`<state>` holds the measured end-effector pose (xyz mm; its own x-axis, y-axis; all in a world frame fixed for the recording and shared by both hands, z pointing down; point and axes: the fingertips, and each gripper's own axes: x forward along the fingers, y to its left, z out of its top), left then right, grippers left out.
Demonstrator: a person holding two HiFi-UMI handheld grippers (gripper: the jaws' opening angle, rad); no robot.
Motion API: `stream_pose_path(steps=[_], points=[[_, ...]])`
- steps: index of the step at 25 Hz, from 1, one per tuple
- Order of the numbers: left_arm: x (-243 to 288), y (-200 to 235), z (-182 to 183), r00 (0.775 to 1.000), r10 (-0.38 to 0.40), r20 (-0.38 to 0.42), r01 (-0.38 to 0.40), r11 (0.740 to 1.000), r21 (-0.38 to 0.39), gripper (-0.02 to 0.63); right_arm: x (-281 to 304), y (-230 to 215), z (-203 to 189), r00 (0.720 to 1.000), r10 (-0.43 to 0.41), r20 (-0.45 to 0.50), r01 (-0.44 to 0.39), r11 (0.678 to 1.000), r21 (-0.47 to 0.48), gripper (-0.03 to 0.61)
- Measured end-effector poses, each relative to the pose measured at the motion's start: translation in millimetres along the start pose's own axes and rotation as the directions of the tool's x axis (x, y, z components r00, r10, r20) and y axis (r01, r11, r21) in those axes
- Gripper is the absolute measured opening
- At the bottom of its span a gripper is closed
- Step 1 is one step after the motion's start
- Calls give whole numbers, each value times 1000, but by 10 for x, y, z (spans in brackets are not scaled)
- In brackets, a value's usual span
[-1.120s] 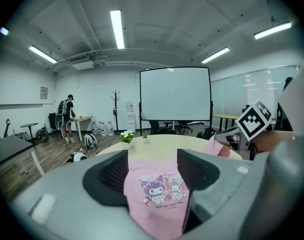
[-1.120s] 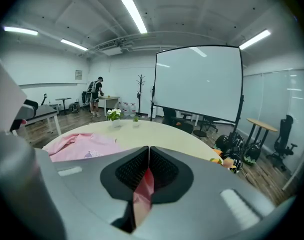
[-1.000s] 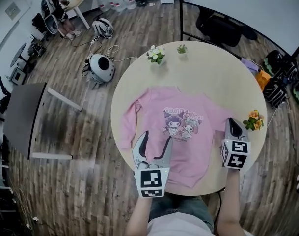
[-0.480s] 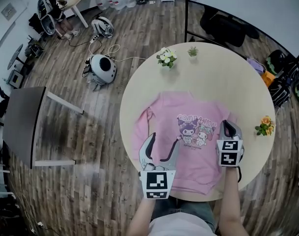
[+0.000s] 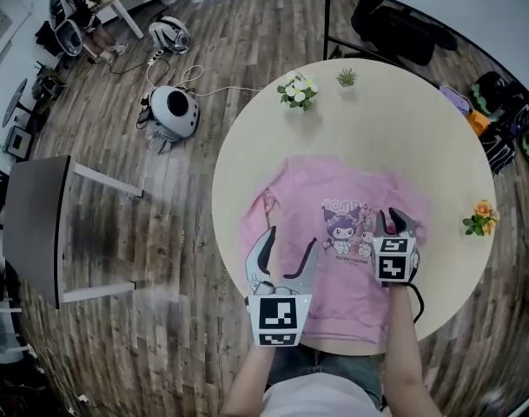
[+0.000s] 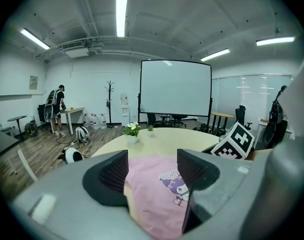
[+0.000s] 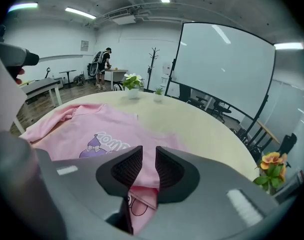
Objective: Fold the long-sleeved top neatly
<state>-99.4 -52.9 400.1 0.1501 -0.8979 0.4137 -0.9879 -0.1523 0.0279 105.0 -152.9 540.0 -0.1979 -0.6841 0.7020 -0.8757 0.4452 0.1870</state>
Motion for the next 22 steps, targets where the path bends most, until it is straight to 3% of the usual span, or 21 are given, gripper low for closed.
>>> stream_pose_path(steps=[7, 15, 22], points=[[209, 13, -68, 999, -35, -26, 35, 999, -4, 298, -15, -37, -34, 999, -36, 16, 34, 994, 101, 161], [457, -248, 64, 994, -108, -28, 109, 994, 19, 298, -346, -780, -149, 979, -203, 23, 194, 958, 209, 161], [670, -600, 135, 982, -184, -33, 185, 981, 52, 298, -503, -1255, -463, 964, -265, -19, 259, 920, 293, 161]])
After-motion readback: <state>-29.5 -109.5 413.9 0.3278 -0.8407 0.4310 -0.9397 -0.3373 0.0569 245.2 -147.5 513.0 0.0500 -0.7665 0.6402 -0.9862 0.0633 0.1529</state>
